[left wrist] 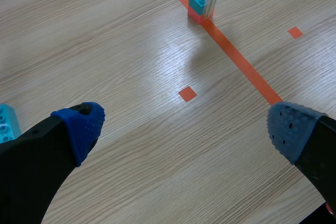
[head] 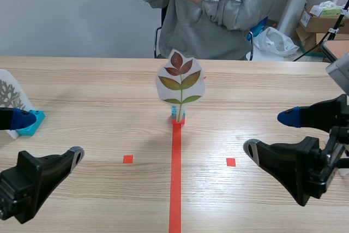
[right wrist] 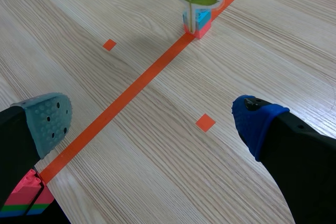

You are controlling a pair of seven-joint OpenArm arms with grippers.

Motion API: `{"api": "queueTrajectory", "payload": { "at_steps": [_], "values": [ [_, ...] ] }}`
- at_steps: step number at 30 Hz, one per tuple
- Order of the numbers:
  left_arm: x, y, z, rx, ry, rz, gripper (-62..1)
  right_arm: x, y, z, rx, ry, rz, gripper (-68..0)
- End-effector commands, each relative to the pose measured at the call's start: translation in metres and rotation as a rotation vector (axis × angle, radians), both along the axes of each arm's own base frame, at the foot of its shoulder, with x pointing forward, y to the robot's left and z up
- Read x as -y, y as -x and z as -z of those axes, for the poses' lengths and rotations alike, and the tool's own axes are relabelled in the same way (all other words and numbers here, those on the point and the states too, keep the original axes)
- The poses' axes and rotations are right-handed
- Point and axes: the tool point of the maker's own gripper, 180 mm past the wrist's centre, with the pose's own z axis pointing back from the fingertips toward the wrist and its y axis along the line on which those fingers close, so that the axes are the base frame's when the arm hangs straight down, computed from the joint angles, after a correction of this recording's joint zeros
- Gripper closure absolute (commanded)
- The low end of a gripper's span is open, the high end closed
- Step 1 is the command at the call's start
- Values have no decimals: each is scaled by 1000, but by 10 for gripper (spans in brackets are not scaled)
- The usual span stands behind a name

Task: Do the leaf sorting experiment

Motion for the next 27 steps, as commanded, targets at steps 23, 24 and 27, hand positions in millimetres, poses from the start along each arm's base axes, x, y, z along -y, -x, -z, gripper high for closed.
{"api": "queueTrajectory", "payload": {
  "at_steps": [23,24,27],
  "values": [
    [22,-92,38,41,-38,124,-623,1,-5,-12,40,-2,-8,-634],
    [24,-97,41,38,-41,130,-623,1,-5,-12,40,-2,-8,-634],
    [33,-109,47,29,-38,148,-623,1,-5,-12,40,-2,-8,-634]
  ]
}}
